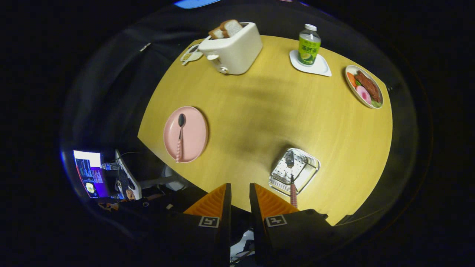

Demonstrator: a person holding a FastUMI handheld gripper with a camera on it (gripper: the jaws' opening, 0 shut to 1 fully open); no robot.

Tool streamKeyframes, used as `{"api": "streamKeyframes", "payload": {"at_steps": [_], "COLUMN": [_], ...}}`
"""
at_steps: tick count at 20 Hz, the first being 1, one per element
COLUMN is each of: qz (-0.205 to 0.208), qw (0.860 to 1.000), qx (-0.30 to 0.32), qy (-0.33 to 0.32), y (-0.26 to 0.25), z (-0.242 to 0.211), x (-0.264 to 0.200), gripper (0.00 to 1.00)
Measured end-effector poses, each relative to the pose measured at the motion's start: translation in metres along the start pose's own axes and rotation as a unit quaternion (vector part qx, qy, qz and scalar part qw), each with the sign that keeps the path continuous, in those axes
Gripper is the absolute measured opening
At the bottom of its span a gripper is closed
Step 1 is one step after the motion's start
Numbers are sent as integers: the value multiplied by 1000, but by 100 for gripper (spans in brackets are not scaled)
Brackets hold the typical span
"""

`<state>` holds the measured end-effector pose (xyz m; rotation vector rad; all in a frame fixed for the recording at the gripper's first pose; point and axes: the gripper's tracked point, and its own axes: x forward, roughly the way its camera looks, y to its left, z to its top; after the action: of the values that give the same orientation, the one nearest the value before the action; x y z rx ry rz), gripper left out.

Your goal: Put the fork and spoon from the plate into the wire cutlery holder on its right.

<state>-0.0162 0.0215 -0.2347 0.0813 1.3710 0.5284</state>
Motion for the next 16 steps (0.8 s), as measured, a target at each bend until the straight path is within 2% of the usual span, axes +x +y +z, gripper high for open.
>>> {"api": "streamKeyframes", "payload": {"at_steps": [2,4,7,16], "qz": [25,46,46,63], "qw": [1000,999,999,997], "qx": [-6,-10,-28,-15], "qy": [-7,-8,-3,35], "y": [36,65,98,182], "z": [7,13,20,23], "x": [11,26,55,158], "gripper": [43,46,60,60]}}
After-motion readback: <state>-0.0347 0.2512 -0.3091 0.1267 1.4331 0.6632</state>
